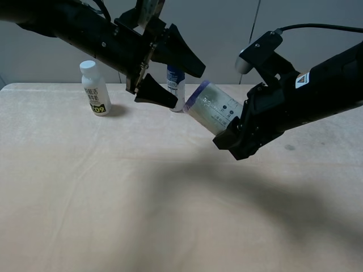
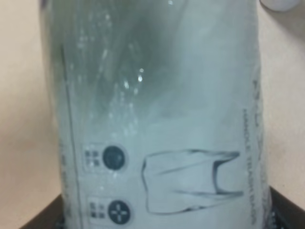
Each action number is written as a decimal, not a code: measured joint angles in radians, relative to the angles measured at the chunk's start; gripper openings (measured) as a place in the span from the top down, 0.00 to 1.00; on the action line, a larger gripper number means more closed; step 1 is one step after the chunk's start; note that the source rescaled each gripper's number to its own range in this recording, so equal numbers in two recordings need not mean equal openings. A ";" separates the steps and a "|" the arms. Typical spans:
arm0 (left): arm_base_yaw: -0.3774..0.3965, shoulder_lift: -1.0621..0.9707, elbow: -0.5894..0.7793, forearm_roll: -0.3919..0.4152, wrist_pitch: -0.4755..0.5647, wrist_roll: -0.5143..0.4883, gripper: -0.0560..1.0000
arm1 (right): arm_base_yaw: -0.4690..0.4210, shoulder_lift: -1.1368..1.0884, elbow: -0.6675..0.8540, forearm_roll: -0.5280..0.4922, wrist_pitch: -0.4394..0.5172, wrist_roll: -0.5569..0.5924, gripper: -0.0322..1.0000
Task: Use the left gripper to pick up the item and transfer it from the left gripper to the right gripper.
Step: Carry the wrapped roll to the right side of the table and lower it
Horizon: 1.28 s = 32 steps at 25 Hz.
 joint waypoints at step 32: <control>0.085 -1.239 0.247 1.137 0.090 -0.558 0.00 | 0.000 0.000 0.000 0.000 -0.005 0.016 0.97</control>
